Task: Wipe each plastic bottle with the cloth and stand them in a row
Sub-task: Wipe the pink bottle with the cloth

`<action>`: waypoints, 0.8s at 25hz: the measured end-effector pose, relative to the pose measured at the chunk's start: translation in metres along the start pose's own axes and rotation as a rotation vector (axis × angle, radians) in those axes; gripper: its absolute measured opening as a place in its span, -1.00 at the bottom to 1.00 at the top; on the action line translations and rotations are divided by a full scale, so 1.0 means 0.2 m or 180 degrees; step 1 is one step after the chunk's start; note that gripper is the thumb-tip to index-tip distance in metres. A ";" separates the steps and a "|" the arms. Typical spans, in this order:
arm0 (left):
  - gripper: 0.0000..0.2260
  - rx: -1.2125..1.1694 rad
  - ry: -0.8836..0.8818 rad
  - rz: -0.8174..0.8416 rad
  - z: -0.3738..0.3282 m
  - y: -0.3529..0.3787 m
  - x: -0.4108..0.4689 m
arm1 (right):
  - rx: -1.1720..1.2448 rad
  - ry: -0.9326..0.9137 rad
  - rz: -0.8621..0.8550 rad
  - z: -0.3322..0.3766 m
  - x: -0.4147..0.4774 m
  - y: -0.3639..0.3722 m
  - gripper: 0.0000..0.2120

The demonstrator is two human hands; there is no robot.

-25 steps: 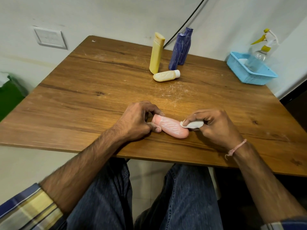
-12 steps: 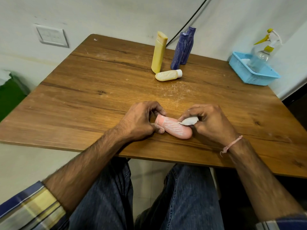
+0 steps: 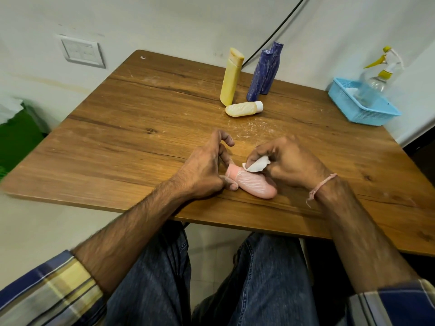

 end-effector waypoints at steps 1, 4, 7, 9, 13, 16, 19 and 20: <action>-0.23 0.0008 0.0002 0.0011 0.00 0.00 0.00 | -0.0066 0.0008 0.0022 0.00 0.01 0.00 -0.65; -0.23 0.0056 0.0053 -0.0019 0.00 0.00 -0.01 | -0.0194 -0.0228 -0.0224 0.07 0.05 0.11 -0.60; -0.26 0.0069 -0.0003 -0.0064 0.00 -0.01 -0.02 | -0.0033 -0.0405 -0.0258 0.07 0.03 0.12 -0.62; -0.38 0.0094 -0.0044 -0.0034 0.00 -0.01 -0.02 | 0.0071 -0.0235 -0.0134 0.00 -0.03 0.04 -0.66; -0.58 0.0370 -0.0039 0.0073 -0.02 0.00 -0.01 | 0.0088 0.0435 -0.0422 -0.07 -0.15 0.00 -0.66; -0.59 0.0492 -0.0025 0.0056 -0.04 0.00 -0.02 | -0.0070 0.0515 -0.1077 0.03 -0.16 0.16 -0.64; -0.58 0.0489 -0.0053 -0.0023 -0.04 0.00 -0.03 | -0.0100 0.0013 -0.1084 0.11 -0.17 0.25 -0.64; -0.59 0.0473 -0.0072 -0.0021 -0.04 0.00 -0.04 | -0.0038 0.0025 -0.1059 0.08 -0.17 0.23 -0.66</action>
Point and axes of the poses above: each hand's wrist, its own x-axis towards the middle knuckle, its own y-axis out of the palm, z = x × y, the point moved 1 cm from there along x, towards the middle knuckle, and after that the axes turned 8 degrees about x, right-handed, at the moved point
